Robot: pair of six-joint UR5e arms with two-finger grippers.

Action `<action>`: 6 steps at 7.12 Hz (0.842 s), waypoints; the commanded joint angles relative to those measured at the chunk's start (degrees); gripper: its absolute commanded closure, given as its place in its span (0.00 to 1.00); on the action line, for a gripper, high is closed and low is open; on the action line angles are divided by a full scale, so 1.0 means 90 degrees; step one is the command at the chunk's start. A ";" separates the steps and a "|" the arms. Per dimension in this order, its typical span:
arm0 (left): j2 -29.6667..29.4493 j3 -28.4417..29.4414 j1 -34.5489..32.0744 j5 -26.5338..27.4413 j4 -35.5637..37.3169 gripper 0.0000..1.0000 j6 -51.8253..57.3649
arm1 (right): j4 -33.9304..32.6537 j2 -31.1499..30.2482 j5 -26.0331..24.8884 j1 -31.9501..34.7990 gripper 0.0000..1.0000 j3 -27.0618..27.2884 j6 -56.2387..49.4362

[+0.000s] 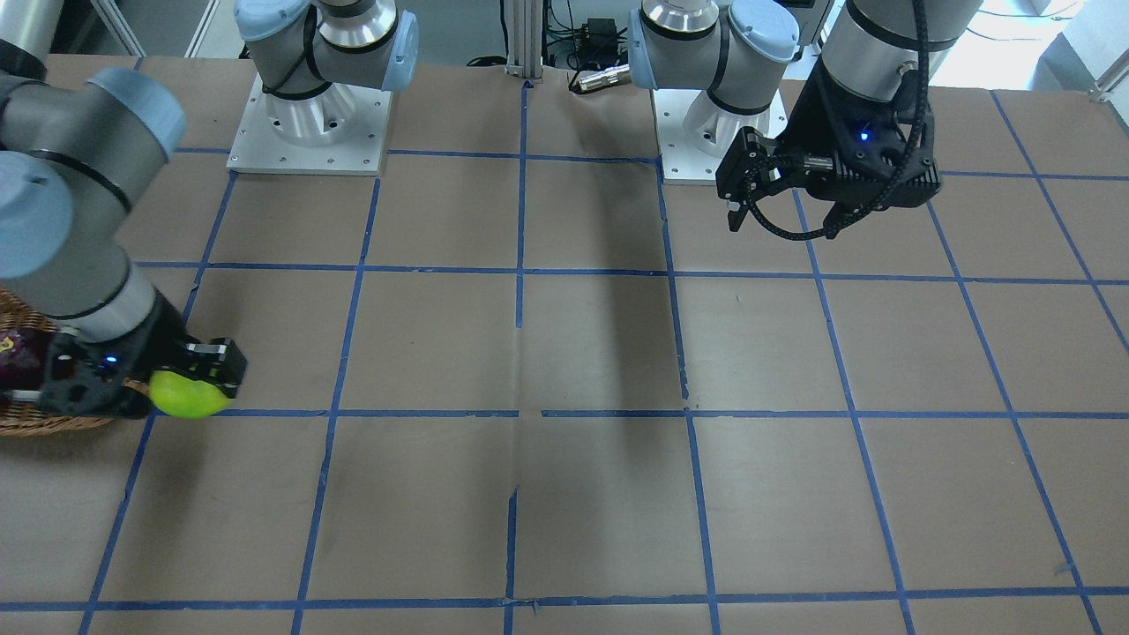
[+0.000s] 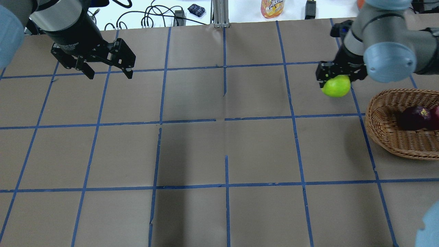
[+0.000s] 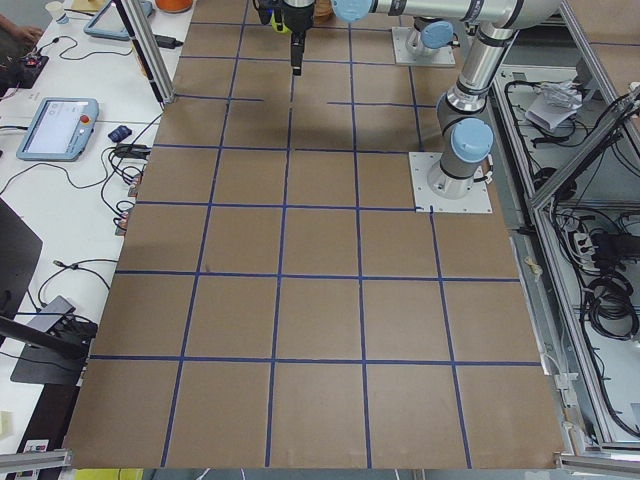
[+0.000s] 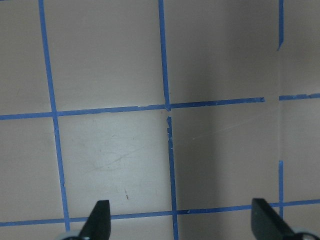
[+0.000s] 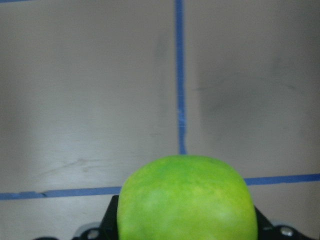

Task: Put all apples into basket
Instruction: 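Lift the green apple and carry it over the basket with the right gripper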

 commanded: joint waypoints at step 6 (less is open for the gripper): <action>0.0027 -0.0009 -0.0011 -0.0009 -0.0010 0.00 -0.0160 | -0.1395 -0.0170 -0.0303 -0.1873 0.17 0.1349 -0.2202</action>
